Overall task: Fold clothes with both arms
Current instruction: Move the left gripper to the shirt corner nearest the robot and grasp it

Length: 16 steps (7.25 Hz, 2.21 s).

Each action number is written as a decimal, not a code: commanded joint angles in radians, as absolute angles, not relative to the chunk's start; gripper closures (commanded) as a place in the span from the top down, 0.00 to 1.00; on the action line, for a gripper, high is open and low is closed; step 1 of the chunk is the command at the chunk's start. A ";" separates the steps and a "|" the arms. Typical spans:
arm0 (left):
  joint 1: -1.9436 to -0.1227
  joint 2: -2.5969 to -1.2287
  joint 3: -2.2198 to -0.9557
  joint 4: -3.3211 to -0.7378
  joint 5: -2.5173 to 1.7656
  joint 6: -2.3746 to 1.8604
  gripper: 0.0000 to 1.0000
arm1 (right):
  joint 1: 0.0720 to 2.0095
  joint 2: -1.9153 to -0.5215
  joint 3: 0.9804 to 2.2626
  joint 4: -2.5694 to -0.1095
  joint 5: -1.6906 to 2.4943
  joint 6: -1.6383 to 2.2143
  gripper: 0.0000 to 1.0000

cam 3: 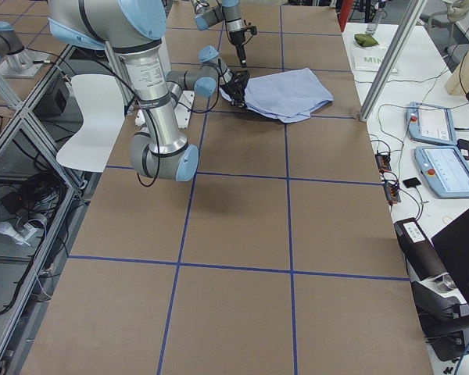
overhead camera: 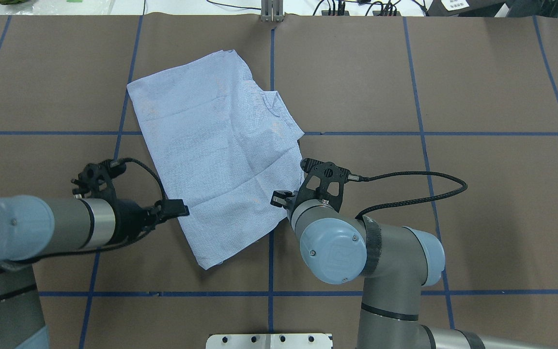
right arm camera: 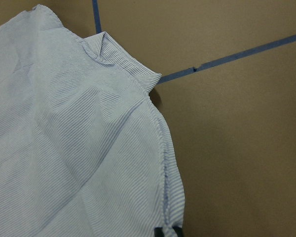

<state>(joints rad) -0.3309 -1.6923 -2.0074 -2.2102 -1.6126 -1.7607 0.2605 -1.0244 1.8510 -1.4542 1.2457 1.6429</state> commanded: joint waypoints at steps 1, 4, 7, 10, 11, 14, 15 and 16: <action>-0.236 -1.698 -2.000 -2.209 -1.559 -1.902 0.67 | 0.259 -1.022 1.852 -1.454 1.244 1.643 0.00; -0.216 -1.796 -1.936 -2.131 -1.562 -1.930 0.63 | 0.259 -1.020 1.853 -1.453 1.244 1.643 0.00; -0.213 -1.799 -1.921 -2.125 -1.566 -1.919 0.53 | 0.259 -1.020 1.853 -1.453 1.244 1.641 0.00; -0.210 -1.810 -1.914 -2.126 -1.571 -1.917 0.00 | 0.259 -1.020 1.855 -1.453 1.244 1.641 0.00; -0.210 -1.812 -1.920 -2.126 -1.571 -1.917 0.00 | 0.259 -1.022 1.853 -1.453 1.246 1.640 0.00; -0.210 -1.809 -2.035 -2.120 -1.572 -1.916 0.00 | 0.261 -1.111 1.963 -1.454 1.247 1.640 0.00; -0.210 -1.809 -2.130 -2.068 -1.591 -1.917 0.00 | 0.230 -1.208 2.080 -1.459 1.246 1.640 0.00; -0.209 -1.809 -2.211 -2.033 -1.594 -1.917 0.00 | 0.189 -1.263 2.182 -1.498 1.236 1.643 0.00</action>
